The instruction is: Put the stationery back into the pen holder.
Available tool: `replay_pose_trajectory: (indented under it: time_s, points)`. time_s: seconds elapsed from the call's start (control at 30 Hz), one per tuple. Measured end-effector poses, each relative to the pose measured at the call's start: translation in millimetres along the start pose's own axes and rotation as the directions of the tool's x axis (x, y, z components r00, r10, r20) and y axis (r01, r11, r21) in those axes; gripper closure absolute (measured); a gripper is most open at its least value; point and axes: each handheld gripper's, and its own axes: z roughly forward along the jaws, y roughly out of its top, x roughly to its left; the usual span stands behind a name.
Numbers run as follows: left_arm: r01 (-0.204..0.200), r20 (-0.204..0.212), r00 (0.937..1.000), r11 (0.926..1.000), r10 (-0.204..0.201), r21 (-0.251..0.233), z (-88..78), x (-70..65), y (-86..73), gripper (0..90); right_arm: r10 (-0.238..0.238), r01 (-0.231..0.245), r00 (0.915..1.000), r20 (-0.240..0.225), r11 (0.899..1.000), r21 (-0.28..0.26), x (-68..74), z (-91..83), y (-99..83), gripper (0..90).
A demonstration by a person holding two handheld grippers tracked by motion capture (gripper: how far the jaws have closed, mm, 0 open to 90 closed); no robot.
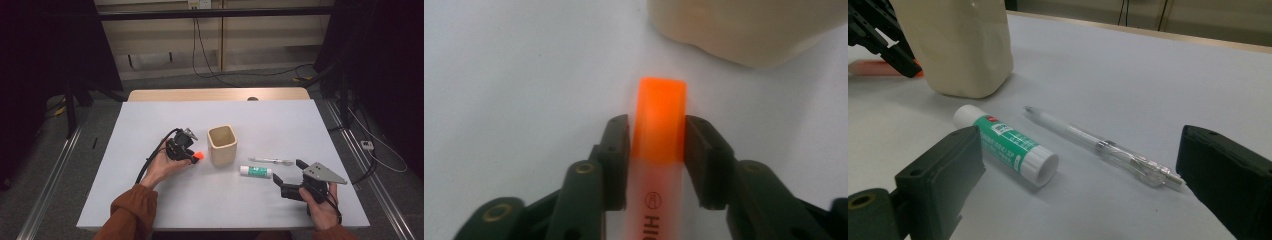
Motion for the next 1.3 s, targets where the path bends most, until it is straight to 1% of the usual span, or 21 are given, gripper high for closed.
replay_pose_trajectory:
  time_s: [0.03, 0.2, 0.33, 0.43, 0.47, 0.57, 0.67, 0.7, 0.73, 0.8, 0.9, 0.93, 0.97, 1.0, 1.03, 1.07, 1.1, 1.13, 1.23, 1.27, 1.3]
  points:
    - [-0.001, 0.002, 1.0000, 1.0000, 0.001, 0.003, -0.1, 0.1, 0.3, 65.3, 0.002, -0.002, 1.0000, 0.001, 1.000, 0.000, -0.1, 0.0, 0.0, 4.9]
    - [-0.013, -0.021, 0.9997, 0.9998, 0.013, 0.018, -0.2, -3.6, 1.7, 67.0, 0.002, -0.002, 1.0000, 0.001, 1.000, -0.003, -0.1, -0.6, -0.2, 4.9]
    - [-0.010, -0.016, 0.9998, 0.9998, 0.010, 0.019, -0.7, -3.1, 1.6, 67.2, 0.001, -0.001, 1.0000, 0.005, 1.000, -0.001, -0.3, -1.2, -0.5, 4.9]
    - [0.011, -0.006, 0.9999, 0.9999, -0.011, 0.002, -0.8, -2.5, 0.6, 67.2, 0.002, -0.002, 1.0000, 0.006, 1.000, 0.000, -0.5, -1.9, -0.7, 4.9]
    - [0.005, -0.004, 1.0000, 1.0000, -0.005, 0.008, -1.8, -1.4, 0.3, 67.2, 0.003, -0.003, 1.0000, 0.007, 1.000, 0.000, -0.7, -2.1, -0.8, 4.9]
    - [0.021, -0.001, 0.9998, 0.9996, -0.021, -0.019, -4.2, 0.7, -1.9, 67.2, 0.008, -0.008, 0.9999, 0.009, 1.000, -0.001, -0.7, -2.8, -0.9, 4.9]
    - [0.049, 0.000, 0.9988, 0.9965, -0.049, -0.068, -8.4, 0.8, -5.0, 67.2, 0.008, -0.008, 0.9999, 0.011, 1.000, -0.002, -0.1, -3.9, -0.8, 4.8]
    - [0.046, -0.003, 0.9989, 0.9960, -0.047, -0.076, -10.9, 0.5, -6.0, 67.2, 0.008, -0.008, 0.9999, 0.011, 1.000, -0.002, -0.1, -3.9, -0.9, 4.9]
    - [0.059, -0.009, 0.9982, 0.9939, -0.060, -0.094, -13.2, -0.7, -7.0, 67.2, 0.008, -0.008, 0.9999, 0.011, 1.000, -0.001, -0.2, -3.8, -0.9, 4.9]
    - [0.063, -0.019, 0.9977, 0.9913, -0.066, -0.115, -18.4, -1.6, -8.3, 67.2, 0.008, -0.008, 0.9999, 0.010, 1.000, -0.002, -0.2, -3.7, -1.0, 4.9]
    - [0.083, -0.009, 0.9963, 0.9843, -0.085, -0.156, -25.1, 0.0, -10.7, 67.2, 0.010, -0.010, 0.9999, 0.011, 1.000, -0.001, -0.6, -3.5, -0.9, 4.9]
    - [0.088, -0.010, 0.9958, 0.9809, -0.091, -0.173, -26.7, -0.3, -11.4, 67.2, 0.011, -0.011, 0.9999, 0.011, 1.000, -0.001, -0.6, -3.3, -0.9, 4.9]
    - [0.087, -0.013, 0.9958, 0.9793, -0.090, -0.183, -28.7, -0.3, -11.9, 67.2, 0.009, -0.009, 0.9999, 0.010, 1.000, -0.001, -0.5, -3.1, -0.9, 4.8]
    - [0.089, -0.018, 0.9954, 0.9761, -0.095, -0.198, -30.7, -0.7, -12.4, 67.2, 0.009, -0.009, 0.9999, 0.010, 1.000, -0.001, -0.4, -3.1, -0.8, 4.8]
    - [0.091, -0.011, 0.9953, 0.9726, -0.096, -0.214, -32.8, -0.7, -12.8, 67.2, 0.009, -0.009, 0.9999, 0.010, 1.000, -0.001, -0.3, -3.0, -0.8, 4.9]
    - [0.086, -0.014, 0.9957, 0.9702, -0.092, -0.226, -34.9, -0.9, -13.3, 67.2, 0.009, -0.009, 0.9999, 0.010, 1.000, -0.002, -0.4, -2.9, -0.7, 4.8]
    - [0.083, -0.027, 0.9954, 0.9665, -0.092, -0.243, -37.0, -1.8, -13.9, 67.2, 0.008, -0.008, 0.9999, 0.010, 1.000, -0.003, -0.7, -2.7, -0.8, 4.8]
    - [0.083, -0.029, 0.9952, 0.9618, -0.094, -0.261, -39.1, -2.2, -14.5, 67.2, 0.008, -0.008, 0.9999, 0.010, 1.000, -0.003, -0.9, -2.6, -0.7, 4.9]
    - [0.078, -0.046, 0.9943, 0.9516, -0.096, -0.297, -46.6, -3.5, -16.7, 67.2, 0.008, -0.008, 0.9999, 0.009, 1.000, -0.004, -0.6, -2.1, -0.4, 4.8]
    - [0.079, -0.043, 0.9943, 0.9464, -0.098, -0.313, -49.0, -3.9, -17.4, 67.2, 0.008, -0.008, 0.9999, 0.007, 1.000, -0.003, -0.2, -1.8, -0.3, 4.9]
    - [0.074, -0.057, 0.9936, 0.9421, -0.097, -0.327, -51.7, -4.7, -18.0, 67.2, 0.008, -0.008, 1.0000, 0.006, 1.000, -0.003, 0.0, -1.5, -0.1, 4.9]
